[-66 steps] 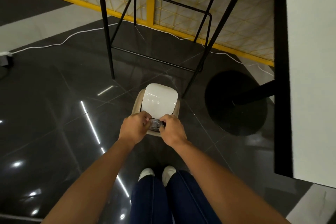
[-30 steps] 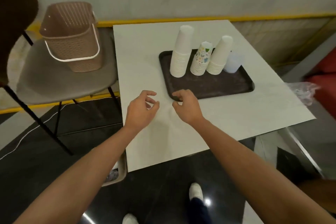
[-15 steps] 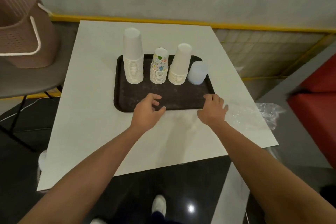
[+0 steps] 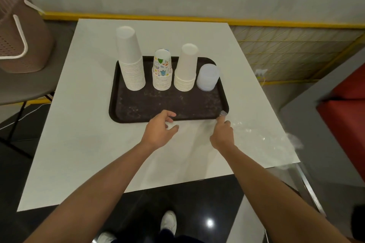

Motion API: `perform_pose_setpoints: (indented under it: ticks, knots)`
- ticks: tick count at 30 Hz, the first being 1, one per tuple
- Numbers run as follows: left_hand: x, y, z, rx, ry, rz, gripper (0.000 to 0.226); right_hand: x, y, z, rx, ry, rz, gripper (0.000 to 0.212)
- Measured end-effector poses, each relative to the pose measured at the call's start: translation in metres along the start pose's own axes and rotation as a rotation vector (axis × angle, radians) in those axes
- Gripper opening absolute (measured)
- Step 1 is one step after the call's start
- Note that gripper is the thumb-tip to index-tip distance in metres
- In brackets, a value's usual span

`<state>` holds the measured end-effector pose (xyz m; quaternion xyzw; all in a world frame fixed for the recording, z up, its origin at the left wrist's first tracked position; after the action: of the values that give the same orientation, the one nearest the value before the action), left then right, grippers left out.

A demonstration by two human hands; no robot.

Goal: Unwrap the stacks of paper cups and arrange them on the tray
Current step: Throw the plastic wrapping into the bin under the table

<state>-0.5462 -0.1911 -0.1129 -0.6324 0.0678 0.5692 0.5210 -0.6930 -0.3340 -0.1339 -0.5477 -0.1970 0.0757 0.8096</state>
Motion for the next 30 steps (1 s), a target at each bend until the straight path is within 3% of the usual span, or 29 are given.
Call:
perform_pose_setpoints:
  ticks: [6, 12, 18, 23, 28, 30]
  knots:
    - [0.0, 0.009, 0.009, 0.06, -0.025, -0.015, 0.037, 0.0, 0.012, 0.01, 0.019, -0.144, 0.098, 0.026]
    - [0.001, 0.024, 0.017, 0.198, -0.027, -0.023, 0.053, 0.026, 0.011, 0.025, -0.039, -0.264, -0.052, 0.02]
    - [0.002, 0.041, 0.025, 0.386, -0.155, 0.193, 0.084, 0.071, -0.006, 0.035, 0.02, -0.313, -0.437, 0.015]
    - [0.002, 0.034, 0.03, 0.338, -0.292, 0.503, 0.047, 0.095, -0.012, 0.05, 0.079, -0.377, -0.583, 0.014]
    - [0.014, 0.0, 0.034, 0.243, -0.321, 0.491, 0.022, 0.107, -0.011, 0.06, 0.023, -0.542, -0.568, 0.012]
    - [0.022, -0.017, 0.036, 0.194, -0.3, 0.44, 0.024, 0.117, -0.007, 0.068, 0.044, -0.673, -0.484, 0.032]
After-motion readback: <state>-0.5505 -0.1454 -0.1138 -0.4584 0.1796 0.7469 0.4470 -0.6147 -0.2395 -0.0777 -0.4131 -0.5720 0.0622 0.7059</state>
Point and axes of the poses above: each hand's wrist, its own z-axis away from the middle knuckle, its own y-axis out of the palm, x = y × z, the point moved 3 cm from there along -z, towards the middle knuckle, and after that the axes turned 2 degrees about z, right-handed, at the moved point
